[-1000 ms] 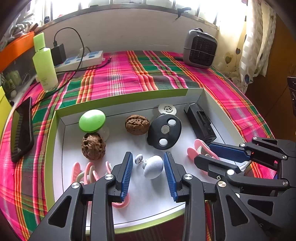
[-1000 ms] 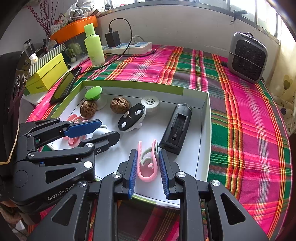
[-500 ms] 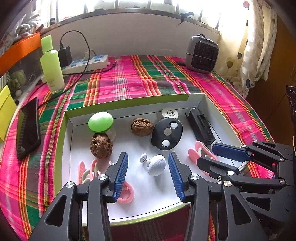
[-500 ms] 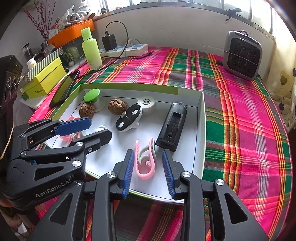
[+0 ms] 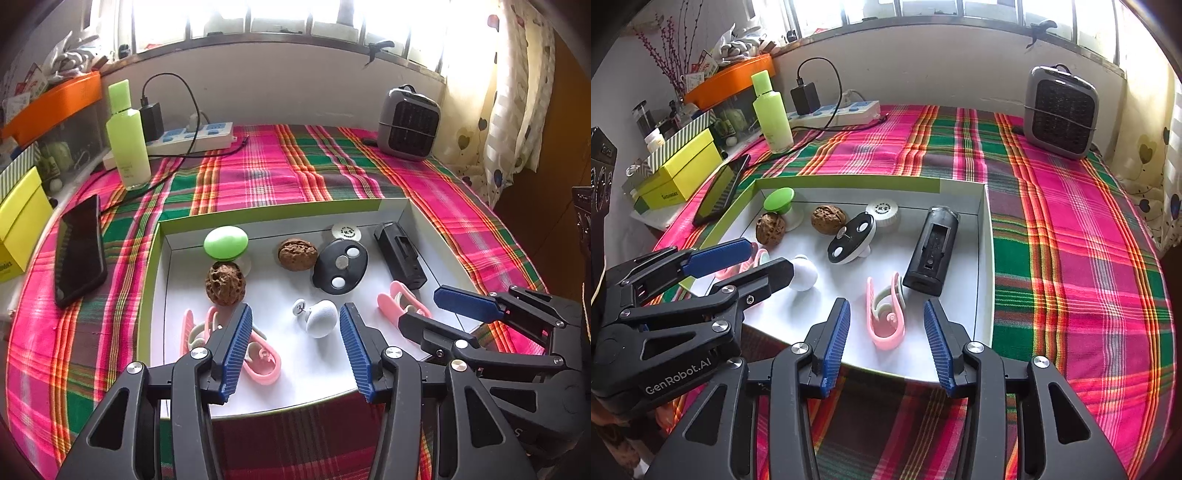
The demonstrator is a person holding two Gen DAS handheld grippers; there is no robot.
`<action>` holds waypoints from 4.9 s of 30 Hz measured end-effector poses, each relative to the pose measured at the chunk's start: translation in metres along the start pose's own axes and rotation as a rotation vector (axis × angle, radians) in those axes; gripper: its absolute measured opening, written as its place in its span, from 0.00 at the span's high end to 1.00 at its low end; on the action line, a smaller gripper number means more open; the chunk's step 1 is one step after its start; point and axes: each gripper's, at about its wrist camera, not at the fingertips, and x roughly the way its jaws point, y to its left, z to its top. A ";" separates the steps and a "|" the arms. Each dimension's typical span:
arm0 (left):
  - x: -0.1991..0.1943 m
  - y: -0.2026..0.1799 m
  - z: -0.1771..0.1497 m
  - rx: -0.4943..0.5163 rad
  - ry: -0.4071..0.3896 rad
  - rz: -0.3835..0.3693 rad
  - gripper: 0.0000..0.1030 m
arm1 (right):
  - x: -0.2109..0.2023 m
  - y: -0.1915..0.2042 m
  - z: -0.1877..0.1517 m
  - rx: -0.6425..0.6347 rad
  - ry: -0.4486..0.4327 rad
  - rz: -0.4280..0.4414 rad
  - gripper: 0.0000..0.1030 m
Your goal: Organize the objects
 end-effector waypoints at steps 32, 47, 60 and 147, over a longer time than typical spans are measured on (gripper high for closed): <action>-0.055 0.005 -0.054 -0.024 -0.059 0.051 0.53 | -0.048 0.029 -0.045 0.025 -0.113 -0.075 0.57; -0.056 0.010 -0.094 -0.038 -0.006 0.102 0.53 | -0.047 0.037 -0.078 0.043 -0.078 -0.085 0.57; -0.058 0.012 -0.109 -0.072 0.022 0.119 0.52 | -0.047 0.035 -0.096 0.065 -0.032 -0.114 0.49; -0.063 0.002 -0.122 -0.081 0.010 0.153 0.37 | -0.051 0.036 -0.108 0.086 -0.023 -0.227 0.35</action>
